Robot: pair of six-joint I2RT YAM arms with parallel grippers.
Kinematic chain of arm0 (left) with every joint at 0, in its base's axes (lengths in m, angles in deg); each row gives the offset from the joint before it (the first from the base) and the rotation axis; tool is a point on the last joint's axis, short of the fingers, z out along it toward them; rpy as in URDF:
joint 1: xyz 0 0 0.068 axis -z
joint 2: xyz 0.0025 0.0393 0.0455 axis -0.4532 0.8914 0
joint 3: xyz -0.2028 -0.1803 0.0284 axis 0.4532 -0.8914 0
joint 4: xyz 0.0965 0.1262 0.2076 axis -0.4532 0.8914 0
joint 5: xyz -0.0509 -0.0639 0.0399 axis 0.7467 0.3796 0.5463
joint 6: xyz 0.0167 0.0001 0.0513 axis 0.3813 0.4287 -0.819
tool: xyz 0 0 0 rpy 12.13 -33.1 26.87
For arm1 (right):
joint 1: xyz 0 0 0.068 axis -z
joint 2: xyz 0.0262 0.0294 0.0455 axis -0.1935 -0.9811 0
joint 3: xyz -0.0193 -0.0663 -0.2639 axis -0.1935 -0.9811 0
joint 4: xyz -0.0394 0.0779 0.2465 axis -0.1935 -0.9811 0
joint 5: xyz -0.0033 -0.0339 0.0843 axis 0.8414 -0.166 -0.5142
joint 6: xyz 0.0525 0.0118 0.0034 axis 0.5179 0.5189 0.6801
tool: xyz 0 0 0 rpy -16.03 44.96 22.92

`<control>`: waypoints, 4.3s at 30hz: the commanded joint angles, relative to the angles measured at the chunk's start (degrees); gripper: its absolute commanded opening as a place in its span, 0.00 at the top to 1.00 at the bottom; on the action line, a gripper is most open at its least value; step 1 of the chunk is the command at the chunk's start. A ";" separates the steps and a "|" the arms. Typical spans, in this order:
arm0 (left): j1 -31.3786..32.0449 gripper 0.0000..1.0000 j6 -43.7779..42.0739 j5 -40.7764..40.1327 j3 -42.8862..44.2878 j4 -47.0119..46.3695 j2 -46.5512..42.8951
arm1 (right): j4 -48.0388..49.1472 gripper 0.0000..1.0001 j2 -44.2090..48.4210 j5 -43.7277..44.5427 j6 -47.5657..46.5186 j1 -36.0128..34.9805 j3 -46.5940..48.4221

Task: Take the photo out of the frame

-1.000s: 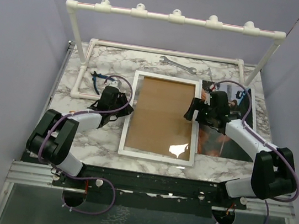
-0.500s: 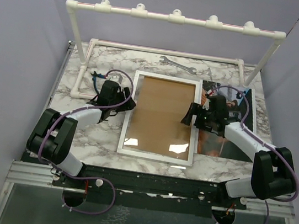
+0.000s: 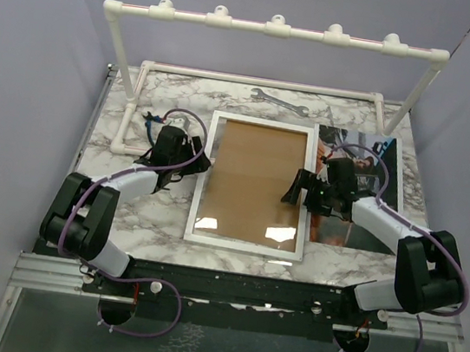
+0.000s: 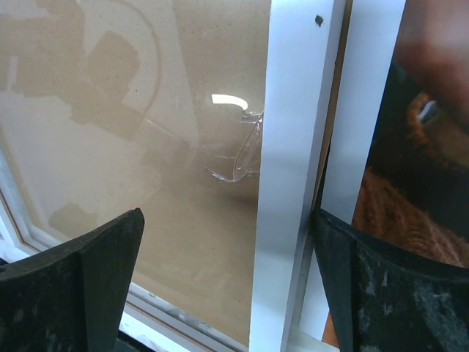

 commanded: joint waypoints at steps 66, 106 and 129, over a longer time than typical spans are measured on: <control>-7.82 0.71 6.82 14.95 -11.66 -24.12 3.30 | 1.01 0.42 -4.72 -4.67 -1.99 -1.84 6.60; -7.85 0.81 11.12 20.62 -9.20 -23.65 -0.36 | 0.19 0.29 -1.95 -4.45 -2.16 1.37 3.95; -7.65 0.79 11.47 20.87 -6.21 -27.81 9.47 | -0.15 0.22 -3.32 -2.15 -3.05 1.37 5.24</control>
